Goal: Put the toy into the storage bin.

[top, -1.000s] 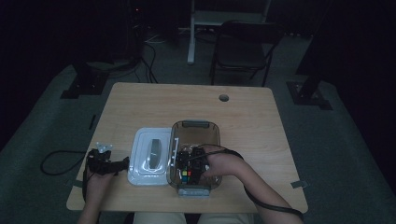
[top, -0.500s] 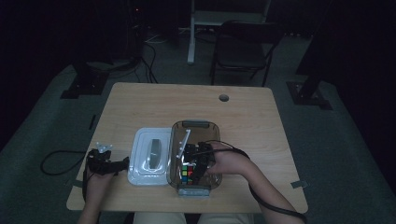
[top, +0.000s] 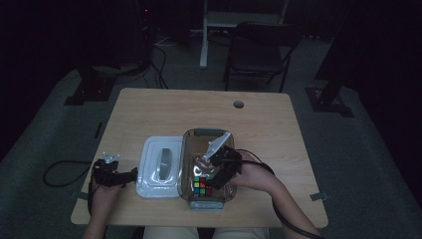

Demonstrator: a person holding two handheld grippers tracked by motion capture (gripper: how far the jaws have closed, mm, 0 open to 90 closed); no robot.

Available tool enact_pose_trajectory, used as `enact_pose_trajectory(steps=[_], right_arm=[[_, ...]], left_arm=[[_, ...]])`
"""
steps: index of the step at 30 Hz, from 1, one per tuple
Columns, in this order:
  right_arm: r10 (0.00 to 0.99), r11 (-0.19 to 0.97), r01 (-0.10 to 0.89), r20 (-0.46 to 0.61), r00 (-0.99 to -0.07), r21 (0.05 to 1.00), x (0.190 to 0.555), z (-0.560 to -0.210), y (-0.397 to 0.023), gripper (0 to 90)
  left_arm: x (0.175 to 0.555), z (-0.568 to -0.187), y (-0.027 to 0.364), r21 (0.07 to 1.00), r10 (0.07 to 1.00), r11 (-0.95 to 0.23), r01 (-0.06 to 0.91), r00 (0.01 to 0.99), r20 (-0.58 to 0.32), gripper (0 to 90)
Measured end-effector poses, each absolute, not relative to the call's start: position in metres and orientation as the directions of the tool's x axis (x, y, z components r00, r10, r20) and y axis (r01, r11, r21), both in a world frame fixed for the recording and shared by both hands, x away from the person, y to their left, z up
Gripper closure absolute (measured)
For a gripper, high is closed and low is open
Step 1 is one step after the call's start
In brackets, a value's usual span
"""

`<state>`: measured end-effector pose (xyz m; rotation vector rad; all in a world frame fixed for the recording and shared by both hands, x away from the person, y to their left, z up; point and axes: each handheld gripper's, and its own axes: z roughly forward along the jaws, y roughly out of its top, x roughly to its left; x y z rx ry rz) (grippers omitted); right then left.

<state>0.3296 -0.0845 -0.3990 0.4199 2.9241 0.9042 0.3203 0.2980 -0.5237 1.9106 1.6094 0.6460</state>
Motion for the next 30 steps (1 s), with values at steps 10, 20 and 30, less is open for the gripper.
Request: enact_pose_trajectory(steps=[10, 20, 30], right_arm=[[0.354, 0.636, 0.276, 0.045, -0.934, 0.721, 0.326, -0.393, -0.114, 11.7], [0.468, 0.446, 0.261, 0.025, -0.883, 0.856, 0.327, -0.388, -0.153, 11.8], [0.58, 0.365, 0.268, 0.008, -0.815, 0.891, 0.322, -0.395, -0.191, 11.8]], left_arm=[[0.318, -0.524, 0.298, 0.684, 0.988, -0.116, 0.721, 0.152, 0.009, 0.7], [0.316, -0.524, 0.297, 0.682, 0.991, -0.102, 0.724, 0.13, 0.01, 0.7], [0.315, -0.524, 0.298, 0.683, 0.99, -0.11, 0.722, 0.143, 0.009, 0.6]])
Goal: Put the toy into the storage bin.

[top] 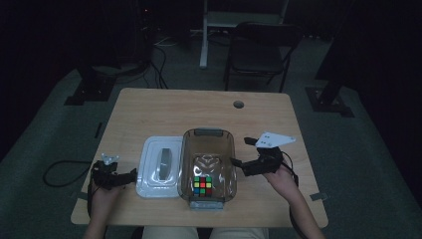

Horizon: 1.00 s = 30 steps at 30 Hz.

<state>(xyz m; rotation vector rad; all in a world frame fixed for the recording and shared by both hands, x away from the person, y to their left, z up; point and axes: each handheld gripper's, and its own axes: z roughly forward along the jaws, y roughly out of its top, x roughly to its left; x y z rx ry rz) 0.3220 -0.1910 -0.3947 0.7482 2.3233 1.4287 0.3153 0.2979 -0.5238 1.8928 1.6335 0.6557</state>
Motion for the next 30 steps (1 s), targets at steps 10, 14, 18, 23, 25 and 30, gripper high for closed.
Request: enact_pose_trajectory(steps=[10, 14, 18, 23, 25, 30], right_arm=[[0.643, 0.327, 0.312, 0.032, -0.765, 0.892, 0.315, -0.417, -0.215, 11.7], [0.665, 0.307, 0.33, 0.046, -0.745, 0.893, 0.313, -0.428, -0.221, 11.8], [0.68, 0.295, 0.353, 0.064, -0.73, 0.888, 0.312, -0.44, -0.226, 11.7], [0.712, 0.307, 0.393, 0.065, -0.699, 0.867, 0.311, -0.464, -0.23, 11.8], [0.73, 0.304, 0.407, 0.064, -0.681, 0.862, 0.311, -0.473, -0.231, 13.4], [0.765, 0.312, 0.448, 0.058, -0.641, 0.838, 0.311, -0.495, -0.232, 13.5]], left_arm=[[0.315, -0.524, 0.298, 0.683, 0.989, -0.116, 0.721, 0.149, 0.011, 0.6], [0.315, -0.524, 0.298, 0.683, 0.989, -0.117, 0.721, 0.15, 0.011, 0.6], [0.315, -0.524, 0.298, 0.683, 0.989, -0.117, 0.721, 0.151, 0.01, 0.6], [0.315, -0.524, 0.298, 0.683, 0.988, -0.118, 0.721, 0.151, 0.011, 0.6], [0.315, -0.524, 0.298, 0.683, 0.988, -0.118, 0.721, 0.151, 0.01, 0.6], [0.315, -0.524, 0.297, 0.683, 0.988, -0.121, 0.72, 0.157, 0.009, 0.6]])
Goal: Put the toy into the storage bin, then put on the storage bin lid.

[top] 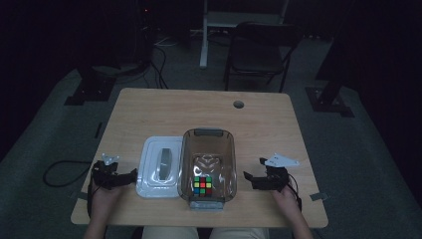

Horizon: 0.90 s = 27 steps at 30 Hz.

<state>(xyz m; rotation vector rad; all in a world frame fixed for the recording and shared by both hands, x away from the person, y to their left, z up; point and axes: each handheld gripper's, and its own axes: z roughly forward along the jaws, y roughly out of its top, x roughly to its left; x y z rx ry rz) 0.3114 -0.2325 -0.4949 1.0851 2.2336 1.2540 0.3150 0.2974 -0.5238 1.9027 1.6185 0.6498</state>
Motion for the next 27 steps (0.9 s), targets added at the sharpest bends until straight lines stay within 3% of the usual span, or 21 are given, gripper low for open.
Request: enact_pose_trajectory(steps=[13, 27], right_arm=[[0.841, 0.31, 0.537, 0.037, -0.539, 0.784, 0.319, -0.523, -0.238, 13.5], [0.841, 0.371, 0.581, 0.002, -0.54, 0.725, 0.323, -0.527, -0.231, 13.1]], left_arm=[[0.315, -0.524, 0.297, 0.683, 0.985, -0.133, 0.718, 0.173, 0.01, 0.6], [0.314, -0.524, 0.297, 0.683, 0.983, -0.139, 0.717, 0.182, 0.009, 0.6]])
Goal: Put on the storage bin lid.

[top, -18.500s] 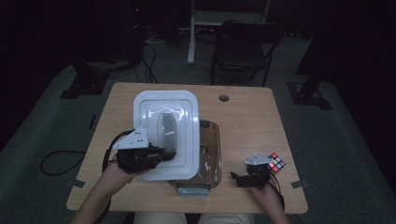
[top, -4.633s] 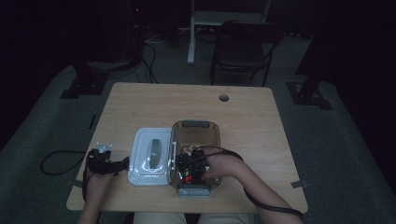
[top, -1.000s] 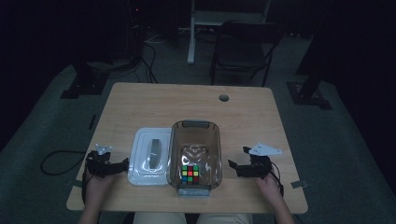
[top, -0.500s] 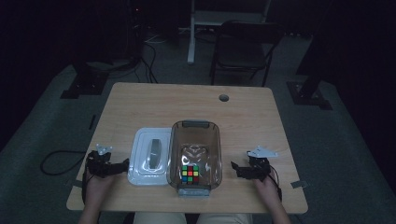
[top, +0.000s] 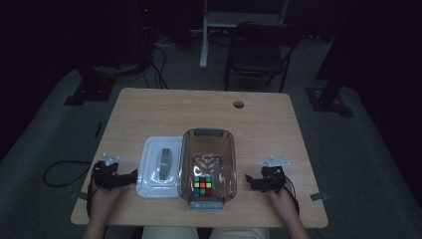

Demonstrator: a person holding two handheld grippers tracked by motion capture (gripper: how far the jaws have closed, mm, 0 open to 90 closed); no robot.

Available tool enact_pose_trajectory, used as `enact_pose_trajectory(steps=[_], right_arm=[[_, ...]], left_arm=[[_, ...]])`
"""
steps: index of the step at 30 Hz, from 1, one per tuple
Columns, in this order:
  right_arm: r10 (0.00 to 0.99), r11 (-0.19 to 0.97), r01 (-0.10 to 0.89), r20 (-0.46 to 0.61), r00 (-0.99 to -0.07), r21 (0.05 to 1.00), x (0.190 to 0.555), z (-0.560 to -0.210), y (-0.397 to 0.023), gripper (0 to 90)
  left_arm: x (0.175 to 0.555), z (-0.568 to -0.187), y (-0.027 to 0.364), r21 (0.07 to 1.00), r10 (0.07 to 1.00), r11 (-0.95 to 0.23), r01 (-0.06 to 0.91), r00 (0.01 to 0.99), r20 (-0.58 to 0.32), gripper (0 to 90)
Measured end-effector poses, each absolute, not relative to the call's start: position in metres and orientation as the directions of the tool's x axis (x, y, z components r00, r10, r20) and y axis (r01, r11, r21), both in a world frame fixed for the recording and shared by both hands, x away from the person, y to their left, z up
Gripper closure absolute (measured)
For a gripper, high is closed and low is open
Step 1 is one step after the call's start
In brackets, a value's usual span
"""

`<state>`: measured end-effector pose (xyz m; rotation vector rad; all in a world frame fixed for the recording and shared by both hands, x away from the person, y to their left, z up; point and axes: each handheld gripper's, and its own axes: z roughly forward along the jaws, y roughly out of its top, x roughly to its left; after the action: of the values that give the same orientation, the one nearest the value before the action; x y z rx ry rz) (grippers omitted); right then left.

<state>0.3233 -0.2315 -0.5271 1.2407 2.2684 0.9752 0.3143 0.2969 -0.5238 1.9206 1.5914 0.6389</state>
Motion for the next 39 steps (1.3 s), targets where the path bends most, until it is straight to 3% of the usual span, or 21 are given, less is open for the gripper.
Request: enact_pose_trajectory(steps=[18, 39], right_arm=[[0.843, 0.369, 0.583, 0.003, -0.537, 0.724, 0.324, -0.527, -0.231, 12.8], [0.844, 0.368, 0.584, 0.004, -0.537, 0.724, 0.324, -0.527, -0.231, 12.8]], left_arm=[[0.306, -0.501, 0.29, 0.694, 0.98, -0.127, 0.709, 0.199, -0.024, 0.8], [0.298, -0.476, 0.229, 0.714, 0.9, -0.285, 0.64, 0.434, -0.03, 0.8]])
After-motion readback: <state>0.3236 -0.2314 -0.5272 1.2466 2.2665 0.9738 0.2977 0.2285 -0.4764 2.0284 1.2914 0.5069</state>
